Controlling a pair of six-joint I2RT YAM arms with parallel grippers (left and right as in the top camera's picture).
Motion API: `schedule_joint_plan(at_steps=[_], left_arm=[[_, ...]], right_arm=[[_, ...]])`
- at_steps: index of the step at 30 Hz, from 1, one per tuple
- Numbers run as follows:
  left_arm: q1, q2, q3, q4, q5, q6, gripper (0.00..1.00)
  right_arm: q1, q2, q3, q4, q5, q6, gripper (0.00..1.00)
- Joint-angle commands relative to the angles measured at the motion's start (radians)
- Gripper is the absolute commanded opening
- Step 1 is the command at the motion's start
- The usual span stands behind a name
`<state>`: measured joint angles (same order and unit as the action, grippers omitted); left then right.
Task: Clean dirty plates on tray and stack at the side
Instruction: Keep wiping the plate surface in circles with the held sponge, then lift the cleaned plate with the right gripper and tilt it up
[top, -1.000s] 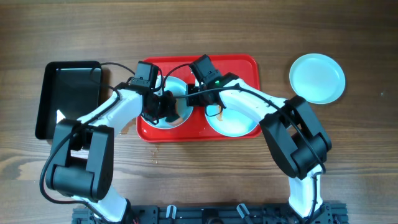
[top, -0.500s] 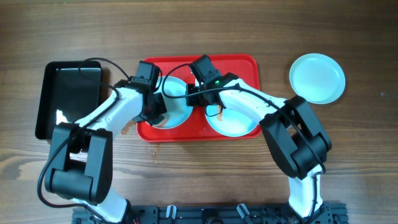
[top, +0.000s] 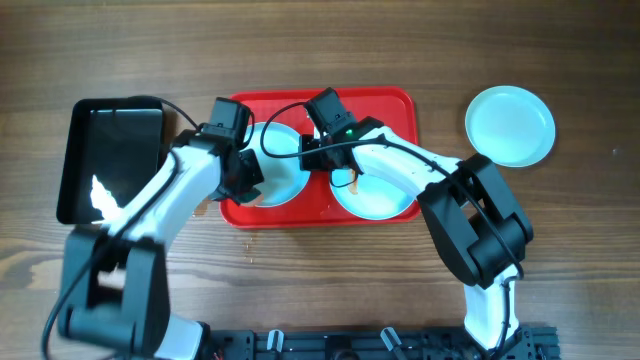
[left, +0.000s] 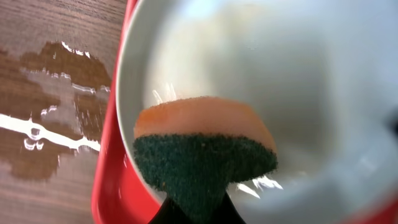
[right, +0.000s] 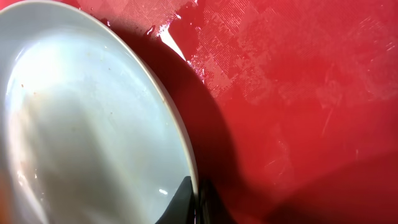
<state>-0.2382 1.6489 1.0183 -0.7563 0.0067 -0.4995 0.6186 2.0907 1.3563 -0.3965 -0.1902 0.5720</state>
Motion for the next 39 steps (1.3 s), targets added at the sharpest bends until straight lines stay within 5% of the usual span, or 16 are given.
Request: schedule_joint_plan(at_steps=[1, 12, 18, 26, 39], left_arm=[[0.005, -0.127, -0.009, -0.053, 0.087, -0.003, 0.04], [0.014, -0.198, -0.009, -0.234, 0.106, -0.004, 0.04], [0.044, -0.204, -0.009, -0.303, 0.193, -0.003, 0.04], [0.044, -0.209, -0.01, -0.267, 0.206, -0.003, 0.04], [0.044, -0.206, -0.074, -0.129, 0.206, -0.007, 0.04]], right_arm=[[0.0, 0.015, -0.023, -0.006, 0.044, 0.004, 0.04], [-0.004, -0.05, 0.031, -0.055, 0.043, -0.017, 0.04], [-0.005, -0.174, 0.174, -0.24, 0.258, -0.085, 0.04], [-0.003, -0.23, 0.366, -0.48, 0.415, -0.159, 0.04], [0.01, -0.232, 0.394, -0.717, 0.674, -0.264, 0.04]])
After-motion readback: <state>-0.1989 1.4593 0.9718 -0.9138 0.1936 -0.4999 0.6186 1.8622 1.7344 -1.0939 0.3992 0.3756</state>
